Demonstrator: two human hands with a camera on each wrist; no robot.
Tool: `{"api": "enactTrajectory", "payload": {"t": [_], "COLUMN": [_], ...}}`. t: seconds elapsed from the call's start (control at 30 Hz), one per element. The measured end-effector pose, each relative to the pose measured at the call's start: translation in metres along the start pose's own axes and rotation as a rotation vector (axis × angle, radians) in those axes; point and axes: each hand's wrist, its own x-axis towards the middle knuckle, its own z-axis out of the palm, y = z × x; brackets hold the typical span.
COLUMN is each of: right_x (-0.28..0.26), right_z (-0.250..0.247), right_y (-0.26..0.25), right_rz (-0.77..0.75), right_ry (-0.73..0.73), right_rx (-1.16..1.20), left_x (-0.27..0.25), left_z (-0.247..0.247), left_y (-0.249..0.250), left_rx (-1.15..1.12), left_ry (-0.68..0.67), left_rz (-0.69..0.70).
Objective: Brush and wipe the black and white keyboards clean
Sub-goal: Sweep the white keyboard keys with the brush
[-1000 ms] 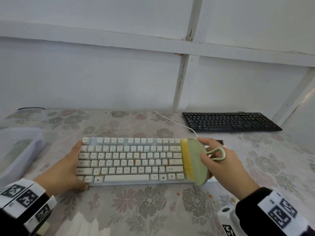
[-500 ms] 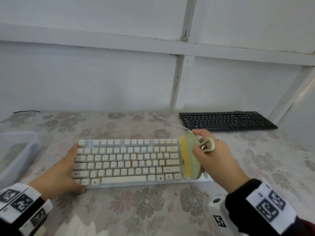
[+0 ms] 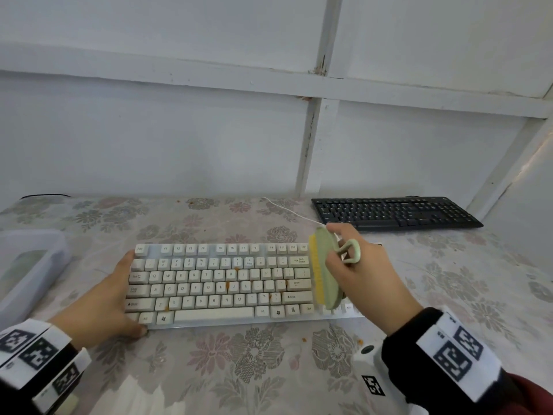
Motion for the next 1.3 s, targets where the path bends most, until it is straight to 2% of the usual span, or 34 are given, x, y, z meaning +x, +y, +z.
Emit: {"api": "enactTrajectory", "payload": {"t": [0.17,0.33,0.4,0.53,0.73,1.07,1.3], "right_x": [-0.008,-0.020,-0.018,-0.003,0.008,-0.024,0.002], "right_z": [0.011,-0.001,-0.011,-0.015,0.005,0.012,-0.011], "right_y": [0.005,0.004,0.000,-0.011,-0.008,0.002,-0.014], "right_rz": [0.047,0.096,0.130,0.085,0.143,0.175,0.121], "right_ry": [-0.088,-0.203,-0.154,0.001,-0.018,-0.173,0.022], "right_rx": [-0.021,-0.013,0.043,0.172,0.199,0.198,0.266], "left_x": [0.002,0.003,0.004,0.004,0.005,0.005,0.005], "left_z": [-0.001,0.000,0.001,0.001,0.000,0.000,-0.001], "left_y": [-0.004,-0.004,-0.005,-0.006,-0.006,-0.010,-0.012], "left_rx": [-0.008,0.001,-0.003,0.004,0.009,0.022,0.016], "left_ry": [-0.019,-0.015,-0.015,-0.012,-0.013,-0.024,-0.031], "left_rz": [-0.003,-0.016,-0.013,-0.025,0.001,0.033,0.044]}}
